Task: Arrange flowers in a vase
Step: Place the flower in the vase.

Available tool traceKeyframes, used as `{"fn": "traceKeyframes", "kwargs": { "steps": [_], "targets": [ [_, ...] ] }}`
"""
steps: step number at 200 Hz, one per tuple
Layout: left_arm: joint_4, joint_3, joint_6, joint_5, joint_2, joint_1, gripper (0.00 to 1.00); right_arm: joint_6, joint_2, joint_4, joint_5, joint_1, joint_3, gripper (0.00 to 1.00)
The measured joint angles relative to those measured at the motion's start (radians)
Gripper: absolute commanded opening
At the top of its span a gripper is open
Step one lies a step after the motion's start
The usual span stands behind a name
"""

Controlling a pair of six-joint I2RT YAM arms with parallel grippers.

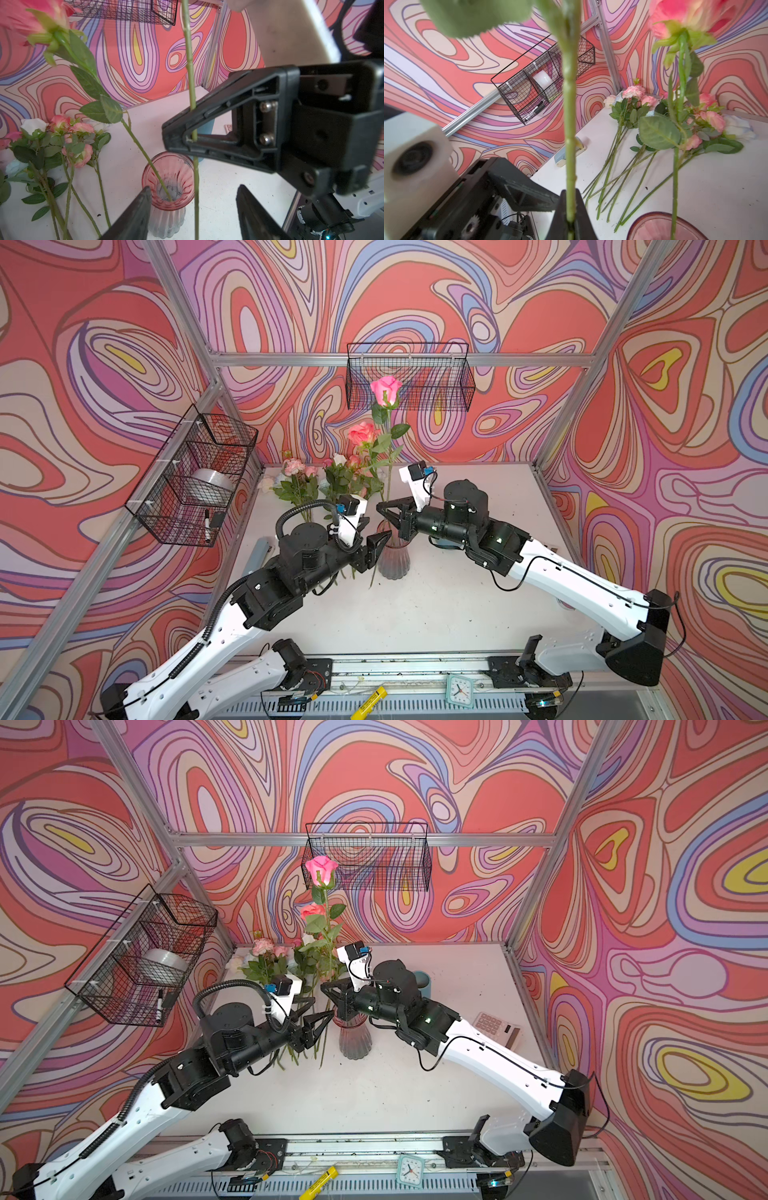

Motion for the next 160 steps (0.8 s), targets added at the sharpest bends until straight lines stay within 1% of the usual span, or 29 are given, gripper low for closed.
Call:
{"fn": "traceKeyframes", "kwargs": {
  "steps": [19,52,74,95,114,125,160],
  "targets": [
    [0.002,-0.032,-0.010,-0.055,-0.070,0.000,0.75,-0.051,0.000,-0.034,0.059,0.000,0.056,0.00],
    [-0.008,-0.098,-0.061,-0.207,-0.163,0.000,0.76,-0.158,-0.005,-0.064,0.190,0.000,0.149,0.00],
    [-0.031,-0.137,-0.103,-0.290,-0.181,0.000,0.76,-0.220,-0.006,-0.068,0.270,0.000,0.180,0.00],
    [-0.056,-0.156,-0.143,-0.343,-0.169,0.000,0.76,-0.264,-0.002,-0.069,0.330,0.000,0.182,0.00],
    [-0.065,-0.165,-0.181,-0.371,-0.138,0.006,0.76,-0.294,0.018,-0.054,0.373,0.000,0.172,0.00],
    [-0.069,-0.170,-0.206,-0.372,-0.109,0.024,0.76,-0.305,0.029,-0.043,0.390,0.000,0.155,0.00],
    [-0.086,-0.201,-0.287,-0.325,-0.016,0.139,0.76,-0.311,0.070,-0.011,0.424,0.000,0.047,0.00]
  ]
}}
